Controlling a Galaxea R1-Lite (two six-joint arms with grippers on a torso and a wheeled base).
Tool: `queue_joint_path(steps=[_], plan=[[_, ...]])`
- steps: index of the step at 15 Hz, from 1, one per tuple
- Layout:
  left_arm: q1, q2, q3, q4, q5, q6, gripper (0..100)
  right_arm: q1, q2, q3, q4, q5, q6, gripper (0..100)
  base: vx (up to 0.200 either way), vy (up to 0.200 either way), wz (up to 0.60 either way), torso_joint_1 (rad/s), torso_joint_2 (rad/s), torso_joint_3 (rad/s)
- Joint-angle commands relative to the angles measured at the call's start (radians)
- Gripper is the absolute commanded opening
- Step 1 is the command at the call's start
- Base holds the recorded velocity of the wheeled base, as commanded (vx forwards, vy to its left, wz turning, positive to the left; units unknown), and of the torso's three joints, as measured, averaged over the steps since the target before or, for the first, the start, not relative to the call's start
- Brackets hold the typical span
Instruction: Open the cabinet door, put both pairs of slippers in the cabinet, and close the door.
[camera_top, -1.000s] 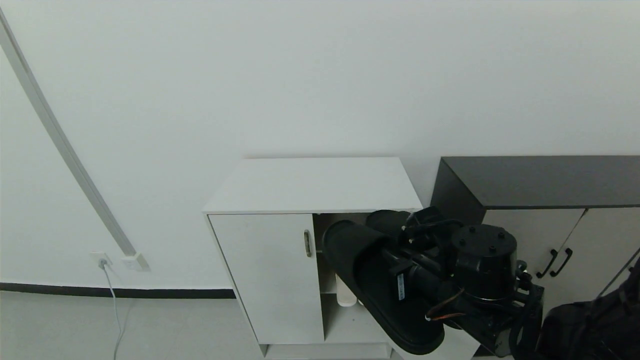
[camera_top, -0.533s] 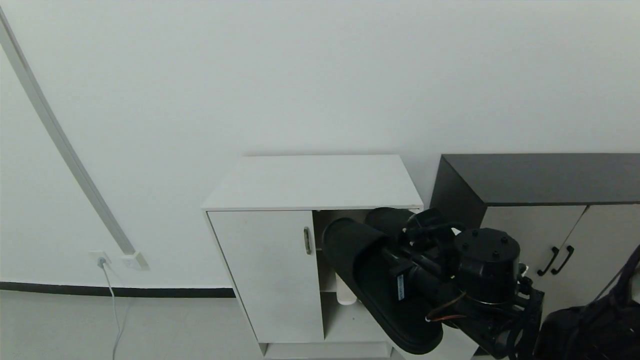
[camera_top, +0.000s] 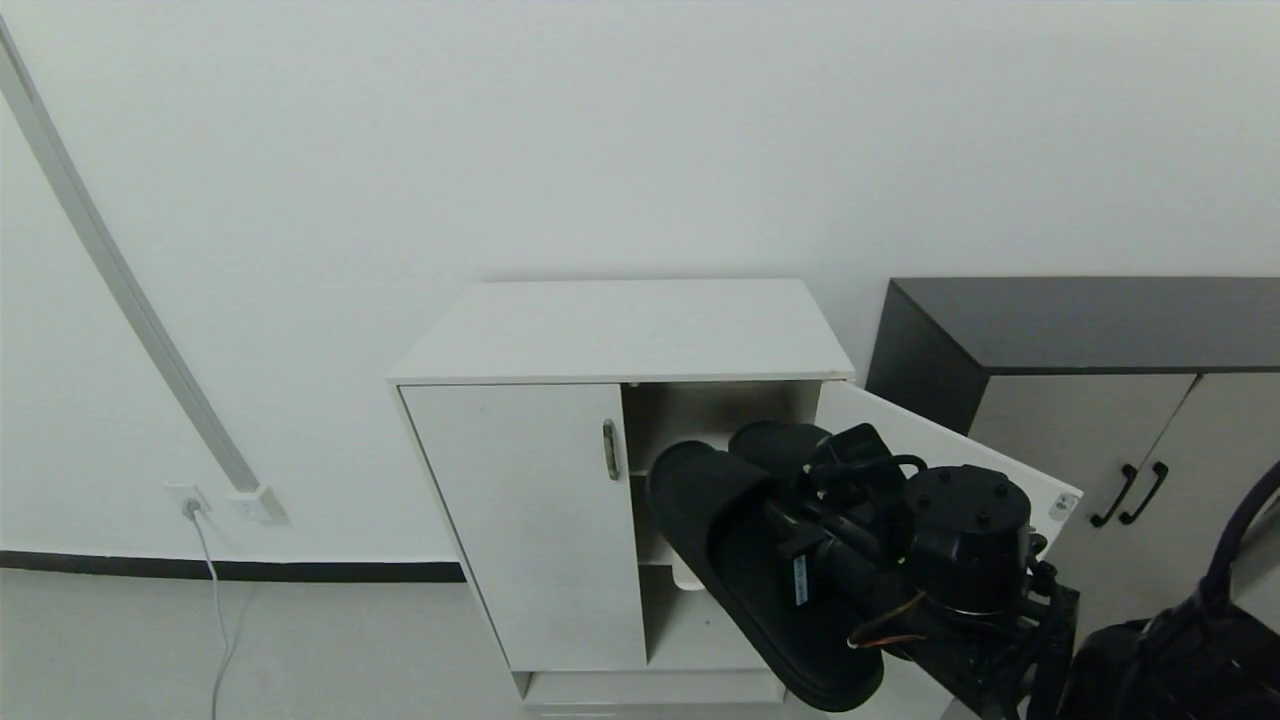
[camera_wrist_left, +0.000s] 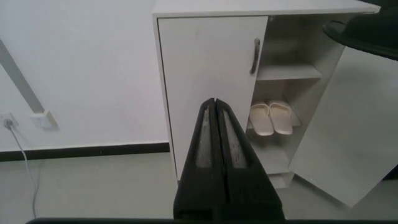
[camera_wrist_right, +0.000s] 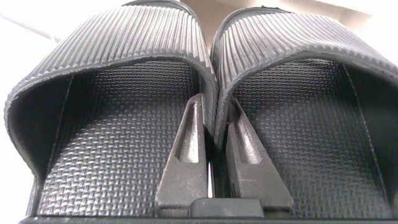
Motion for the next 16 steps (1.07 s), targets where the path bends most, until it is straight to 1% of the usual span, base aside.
queue_joint_path(steps=[1, 10, 16], plan=[[-0.001, 0.0, 0.0, 0.0, 0.0, 0.0, 0, 0.001, 0.006, 0.001, 0.0, 0.0, 0.0, 0, 0.0, 0.0, 0.0, -0.237, 0.56, 0.325], [0.001, 0.0, 0.0, 0.0, 0.0, 0.0, 0, 0.004, 0.02, 0.004, -0.022, 0.0, -0.014, 0, 0.0, 0.0, 0.0, -0.203, 0.52, 0.319], [0.001, 0.0, 0.0, 0.0, 0.0, 0.0, 0, 0.005, 0.024, 0.013, -0.033, 0.0, -0.014, 0, 0.0, 0.0, 0.0, -0.155, 0.48, 0.334]])
